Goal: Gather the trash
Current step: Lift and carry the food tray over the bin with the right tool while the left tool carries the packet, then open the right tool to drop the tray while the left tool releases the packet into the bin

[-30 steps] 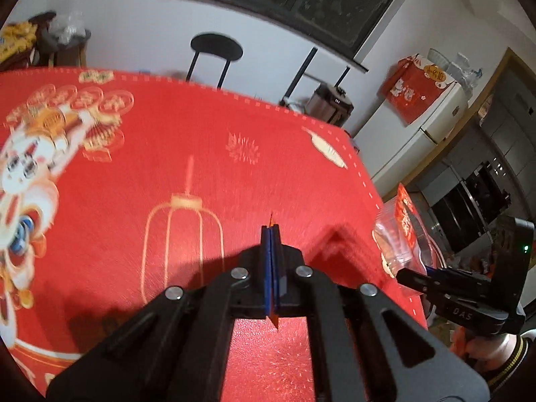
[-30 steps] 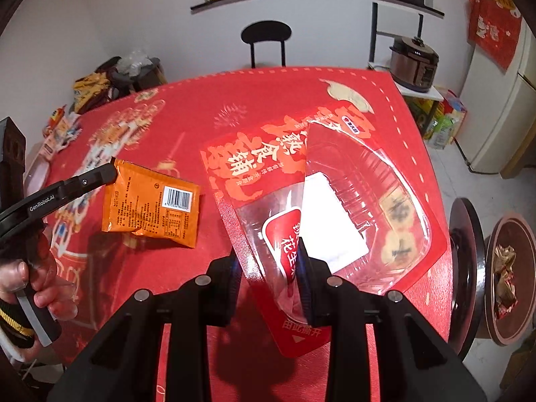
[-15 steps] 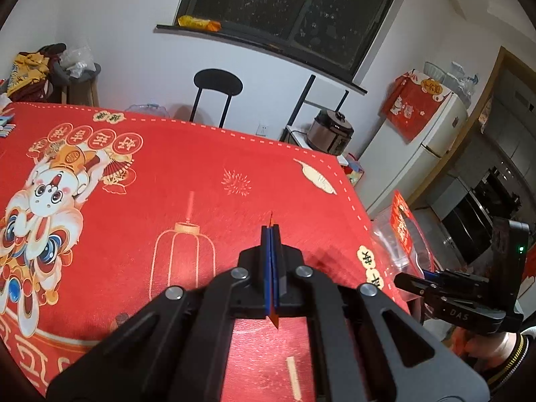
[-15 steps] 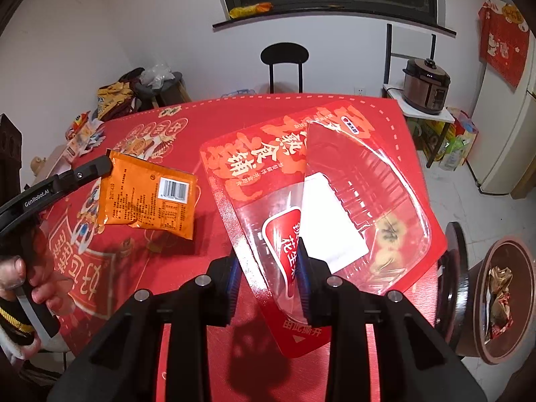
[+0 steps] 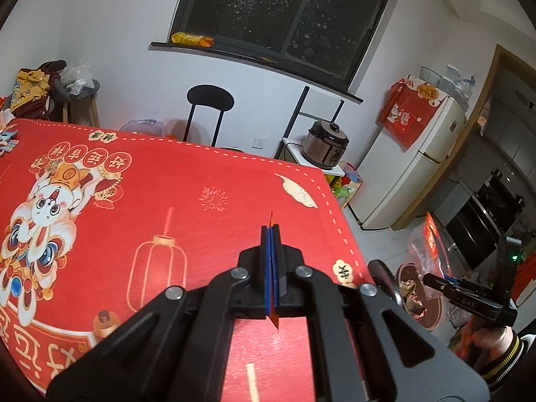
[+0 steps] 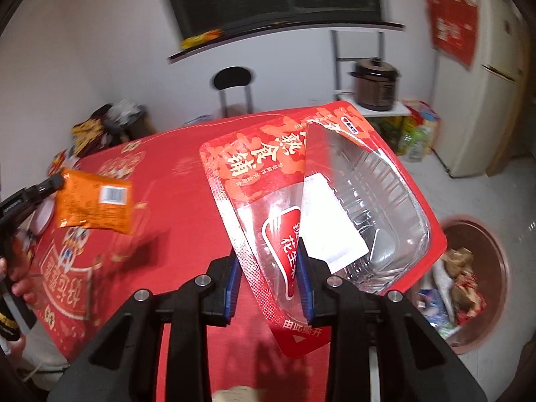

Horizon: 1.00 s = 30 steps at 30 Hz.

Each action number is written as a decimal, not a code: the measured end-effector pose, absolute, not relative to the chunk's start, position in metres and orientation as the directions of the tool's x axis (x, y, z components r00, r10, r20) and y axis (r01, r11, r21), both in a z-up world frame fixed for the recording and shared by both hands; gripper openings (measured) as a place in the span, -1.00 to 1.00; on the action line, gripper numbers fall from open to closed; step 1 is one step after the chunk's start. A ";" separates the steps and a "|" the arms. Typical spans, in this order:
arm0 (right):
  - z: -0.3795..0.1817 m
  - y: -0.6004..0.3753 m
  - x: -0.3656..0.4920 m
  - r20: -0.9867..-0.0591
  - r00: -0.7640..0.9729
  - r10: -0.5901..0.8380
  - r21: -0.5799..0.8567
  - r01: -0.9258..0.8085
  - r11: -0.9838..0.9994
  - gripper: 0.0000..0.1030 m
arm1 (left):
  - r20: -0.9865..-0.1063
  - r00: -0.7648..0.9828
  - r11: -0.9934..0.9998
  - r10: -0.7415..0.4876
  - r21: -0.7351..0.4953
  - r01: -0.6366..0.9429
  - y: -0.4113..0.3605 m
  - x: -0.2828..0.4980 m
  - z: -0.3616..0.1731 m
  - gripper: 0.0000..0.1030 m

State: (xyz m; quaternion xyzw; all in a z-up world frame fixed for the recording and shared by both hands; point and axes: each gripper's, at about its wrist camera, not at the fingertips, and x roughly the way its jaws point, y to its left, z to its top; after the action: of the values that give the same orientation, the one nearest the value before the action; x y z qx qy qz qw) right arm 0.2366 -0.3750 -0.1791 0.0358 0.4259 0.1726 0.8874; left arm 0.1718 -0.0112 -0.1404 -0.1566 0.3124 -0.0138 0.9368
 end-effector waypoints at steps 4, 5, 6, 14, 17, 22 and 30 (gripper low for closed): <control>-0.190 -0.434 0.248 -0.759 0.592 0.271 0.212 -0.168 0.963 -0.42 | -0.577 0.808 0.952 -0.123 -0.298 -0.068 -0.031 0.176 -0.133 -0.91; -0.195 -0.452 0.253 -0.769 0.589 0.249 0.210 -0.135 0.968 -0.42 | -0.576 0.808 0.952 -0.123 -0.297 -0.067 -0.034 0.178 -0.132 -0.91; -0.200 -0.466 0.257 -0.779 0.583 0.232 0.206 -0.111 0.972 -0.42 | -0.575 0.809 0.953 -0.125 -0.297 -0.064 -0.040 0.180 -0.130 -0.91; -0.248 -0.544 0.285 -0.850 0.503 0.153 0.193 0.027 0.981 -0.37 | -0.570 0.808 0.955 -0.151 -0.294 -0.029 -0.082 0.194 -0.121 -0.91; -0.259 -0.556 0.288 -0.861 0.483 0.157 0.214 0.066 0.975 -0.26 | -0.567 0.806 0.958 -0.170 -0.288 -0.001 -0.101 0.201 -0.118 -0.91; -0.260 -0.570 0.284 -0.857 0.490 0.158 0.229 0.088 0.969 0.14 | -0.563 0.797 0.958 -0.221 -0.276 0.070 -0.138 0.214 -0.112 -0.91; -0.224 -0.592 0.251 -0.816 0.565 0.121 0.219 0.110 0.969 0.74 | -0.556 0.758 0.936 -0.341 -0.276 0.218 -0.208 0.238 -0.110 -0.91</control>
State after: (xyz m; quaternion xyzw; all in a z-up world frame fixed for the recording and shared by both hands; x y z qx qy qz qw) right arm 0.2513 -0.5921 -0.2245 0.1236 0.4664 0.0032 0.8759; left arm 0.2383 -0.2078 -0.1101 -0.0976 0.3139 -0.1500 0.9324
